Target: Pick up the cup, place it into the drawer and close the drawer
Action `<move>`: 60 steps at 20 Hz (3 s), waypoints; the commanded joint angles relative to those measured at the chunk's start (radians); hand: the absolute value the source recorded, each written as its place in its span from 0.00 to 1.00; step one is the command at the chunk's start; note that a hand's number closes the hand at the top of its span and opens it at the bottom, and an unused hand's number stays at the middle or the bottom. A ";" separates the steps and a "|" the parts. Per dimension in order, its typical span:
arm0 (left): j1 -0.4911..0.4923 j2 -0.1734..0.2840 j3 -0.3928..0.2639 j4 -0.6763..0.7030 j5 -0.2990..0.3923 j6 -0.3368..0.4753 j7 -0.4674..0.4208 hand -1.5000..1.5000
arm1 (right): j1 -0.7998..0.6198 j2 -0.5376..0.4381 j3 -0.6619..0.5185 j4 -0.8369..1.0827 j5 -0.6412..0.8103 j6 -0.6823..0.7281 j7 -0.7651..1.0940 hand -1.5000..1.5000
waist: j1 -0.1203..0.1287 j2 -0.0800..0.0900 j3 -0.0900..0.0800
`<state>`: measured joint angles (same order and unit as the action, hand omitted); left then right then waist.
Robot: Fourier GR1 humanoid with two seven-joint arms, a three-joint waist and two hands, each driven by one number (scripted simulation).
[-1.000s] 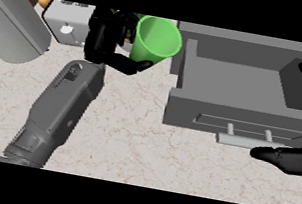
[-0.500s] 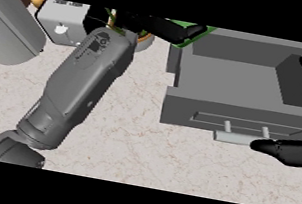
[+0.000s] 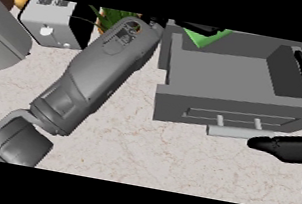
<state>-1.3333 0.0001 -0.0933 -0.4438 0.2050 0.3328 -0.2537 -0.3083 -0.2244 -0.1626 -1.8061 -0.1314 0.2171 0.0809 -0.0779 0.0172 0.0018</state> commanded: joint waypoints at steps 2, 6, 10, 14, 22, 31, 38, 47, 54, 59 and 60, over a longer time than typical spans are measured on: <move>-0.062 0.000 -0.105 0.114 0.048 -0.005 0.057 1.00 | -0.028 -0.005 0.007 0.045 -0.008 0.027 -0.032 0.00 | -0.044 0.011 0.001; -0.010 0.000 -0.174 0.171 0.044 -0.076 0.055 1.00 | -0.070 0.009 0.029 0.008 -0.010 0.007 0.013 0.00 | -0.082 0.020 0.001; 0.005 0.000 -0.220 0.169 0.071 -0.066 0.046 1.00 | -0.078 0.017 0.058 0.026 -0.012 0.034 -0.007 0.00 | -0.121 0.033 0.001; 0.054 0.000 -0.216 0.129 0.149 -0.070 0.002 0.00 | -0.099 0.042 0.090 0.018 -0.015 0.030 0.011 0.00 | -0.133 0.034 -0.001; 0.074 0.000 -0.171 0.041 0.306 -0.125 -0.137 0.00 | -0.126 0.047 0.216 0.038 -0.189 0.258 0.018 1.00 | -0.134 0.039 -0.002; 0.065 0.000 -0.153 0.055 0.399 -0.022 -0.249 0.00 | -0.035 -0.161 0.341 0.005 -0.053 0.451 0.140 0.00 | -0.054 0.005 -0.002; 0.142 0.000 -0.146 0.055 0.437 -0.084 -0.306 0.00 | 0.043 -0.175 0.416 0.080 0.362 0.315 -0.003 0.00 | 0.035 -0.001 0.000; 0.258 0.042 -0.124 -0.037 0.444 -0.157 -0.334 0.00 | -0.064 -0.095 0.536 0.568 0.619 0.156 -0.188 0.00 | 0.123 -0.010 -0.001; 0.301 0.088 -0.121 -0.146 0.455 -0.163 -0.266 0.00 | -0.259 -0.040 0.457 1.015 0.679 0.018 -0.347 1.00 | 0.171 -0.005 0.002; 0.381 0.112 -0.140 -0.193 0.449 -0.219 -0.271 0.00 | -0.421 -0.066 0.338 1.170 0.633 -0.019 -0.440 1.00 | 0.203 0.006 0.003; 0.381 0.136 -0.122 -0.200 0.463 -0.223 -0.256 0.00 | -0.455 -0.071 0.316 1.194 0.632 -0.042 -0.436 1.00 | 0.203 0.007 0.003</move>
<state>-0.9895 0.1026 -0.2200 -0.6124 0.6597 0.1378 -0.5318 -0.6511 -0.2934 0.2194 -0.7468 0.5097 0.2212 -0.3145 0.1076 0.0155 0.0023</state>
